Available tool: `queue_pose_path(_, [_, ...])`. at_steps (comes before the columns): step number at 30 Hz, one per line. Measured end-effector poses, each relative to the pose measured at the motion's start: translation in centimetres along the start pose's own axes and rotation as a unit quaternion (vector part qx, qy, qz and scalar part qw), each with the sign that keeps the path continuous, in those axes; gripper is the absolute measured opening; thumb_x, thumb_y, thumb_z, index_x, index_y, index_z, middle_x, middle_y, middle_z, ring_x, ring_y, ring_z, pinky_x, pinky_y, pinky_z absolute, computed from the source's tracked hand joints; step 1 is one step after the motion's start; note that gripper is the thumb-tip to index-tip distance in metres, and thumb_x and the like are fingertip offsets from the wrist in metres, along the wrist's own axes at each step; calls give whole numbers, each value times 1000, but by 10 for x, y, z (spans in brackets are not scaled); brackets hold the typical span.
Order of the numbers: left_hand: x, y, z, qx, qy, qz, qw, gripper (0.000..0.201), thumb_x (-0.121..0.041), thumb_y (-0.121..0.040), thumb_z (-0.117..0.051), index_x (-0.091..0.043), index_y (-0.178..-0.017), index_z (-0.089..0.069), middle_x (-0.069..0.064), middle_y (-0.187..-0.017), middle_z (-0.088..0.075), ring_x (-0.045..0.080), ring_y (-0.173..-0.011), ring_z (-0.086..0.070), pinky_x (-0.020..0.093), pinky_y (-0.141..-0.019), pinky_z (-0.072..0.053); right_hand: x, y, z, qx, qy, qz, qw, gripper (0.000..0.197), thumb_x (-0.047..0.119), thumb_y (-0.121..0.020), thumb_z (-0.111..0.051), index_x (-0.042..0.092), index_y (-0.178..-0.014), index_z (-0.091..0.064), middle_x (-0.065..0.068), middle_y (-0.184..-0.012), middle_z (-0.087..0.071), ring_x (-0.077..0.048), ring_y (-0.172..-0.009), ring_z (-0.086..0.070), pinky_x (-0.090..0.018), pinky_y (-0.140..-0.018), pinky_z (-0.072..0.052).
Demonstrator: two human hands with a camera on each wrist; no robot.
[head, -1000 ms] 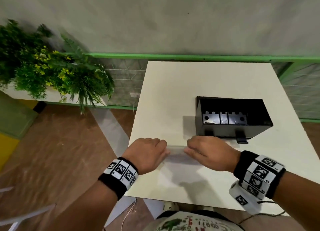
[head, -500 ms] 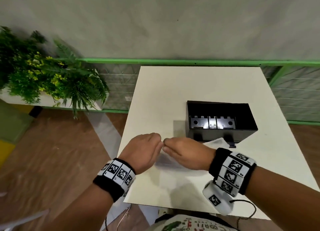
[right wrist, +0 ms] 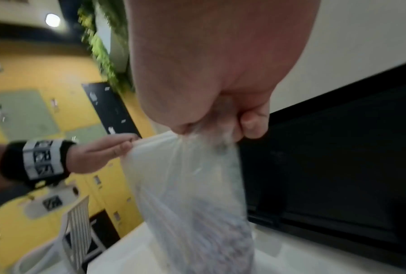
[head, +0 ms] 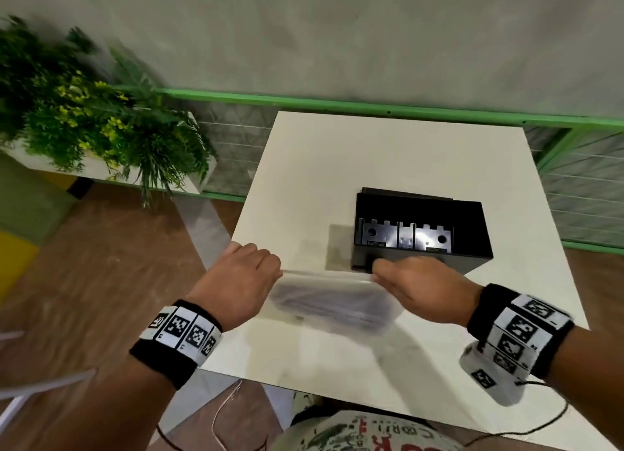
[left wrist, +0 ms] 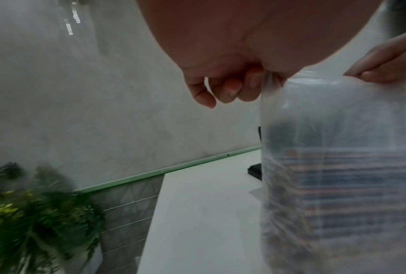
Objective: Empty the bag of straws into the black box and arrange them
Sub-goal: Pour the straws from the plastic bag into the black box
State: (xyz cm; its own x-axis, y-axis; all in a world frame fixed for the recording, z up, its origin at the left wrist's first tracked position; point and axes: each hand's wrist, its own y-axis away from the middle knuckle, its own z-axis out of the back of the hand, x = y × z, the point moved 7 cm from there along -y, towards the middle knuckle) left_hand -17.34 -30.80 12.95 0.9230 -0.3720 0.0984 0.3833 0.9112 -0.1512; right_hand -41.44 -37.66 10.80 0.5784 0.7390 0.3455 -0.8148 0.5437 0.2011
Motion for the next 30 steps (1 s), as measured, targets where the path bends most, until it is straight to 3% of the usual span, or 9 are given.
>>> queue_pose_path(3, [-15, -2, -2, 8, 17, -11, 1000, 28, -31, -104, -39, -16, -100, -63, 3, -94, -60, 29, -84, -57, 44, -84, -44, 7, 7, -3, -11, 52, 31, 998, 22, 42, -106, -19, 27, -91, -23, 7, -62, -33, -28, -56, -40, -40, -55, -39])
queue_pose_path(7, [-55, -29, 1, -27, 20, -39, 999, 34, -40, -103, -43, -19, -116, -65, 1, -101, -63, 25, -94, -57, 55, -106, -43, 41, -13, -7, -31, 35, 70, 996, 21, 39, -102, -17, 25, -90, -25, -2, -71, -53, -32, -58, -46, -41, -53, -39])
queue_pose_path(9, [-74, -37, -8, -22, 31, -80, 996, 27, -36, -103, -43, -18, -99, -63, 2, -84, -64, 27, -77, -60, 46, -87, -53, 47, -15, -5, -44, 47, 67, 996, 22, 39, -103, -17, 25, -89, -26, -2, -71, -55, -30, -57, -44, -40, -51, -38])
queue_pose_path(12, [-56, -31, -22, -20, 28, -86, 996, 35, -36, -104, -36, -16, -83, -56, 3, -63, -60, 28, -48, -57, 33, -48, -44, 29, 0, -3, -45, 74, 33, 996, 34, 42, -101, -13, 20, -96, -38, 1, -67, -55, -31, -56, -48, -35, -51, -32])
queue_pose_path(15, [-10, -4, -30, -8, 16, -50, 999, 47, -41, -107, -29, -15, -78, -55, 2, -56, -58, 29, -39, -54, 30, -37, -42, -4, 23, -3, -51, 115, -25, 992, 12, 32, -104, -32, 25, -93, -31, 7, -55, -32, -28, -50, -37, -34, -48, -35])
queue_pose_path(18, [29, 20, -28, -7, 0, -8, 1000, 37, -37, -102, -47, -15, -73, -55, 0, -52, -57, 28, -37, -55, 29, -32, -43, -26, 39, -10, -13, 142, -87, 986, 11, 28, -102, -41, 27, -98, -31, 5, -60, -45, -29, -56, -44, -35, -51, -39])
queue_pose_path(22, [25, 19, 3, -90, 37, -43, 994, 44, -43, -107, -38, -13, -88, -64, 6, -83, -64, 28, -70, -61, 36, -58, -50, -9, 36, -5, -37, 132, -93, 986, 10, 34, -105, -32, 27, -98, -32, 2, -64, -54, -31, -57, -50, -40, -53, -46])
queue_pose_path(26, [-39, -17, 1, 44, 114, -76, 990, 72, -70, -90, -49, -15, -137, -49, 8, -134, -56, 26, -120, -54, 43, -102, -47, 50, 13, 21, -152, 139, -10, 979, 17, 31, -100, -52, 22, -89, -42, 9, -58, -36, -24, -45, -35, -29, -40, -28])
queue_pose_path(30, [-55, -40, -9, 182, 133, -27, 974, 22, -33, -99, -46, -17, -110, -57, 9, -114, -66, 33, -104, -63, 41, -82, -48, 66, 8, 43, -202, 134, 28, 970, 28, 39, -102, -44, 19, -86, -56, 4, -67, -54, -23, -53, -51, -33, -41, -38])
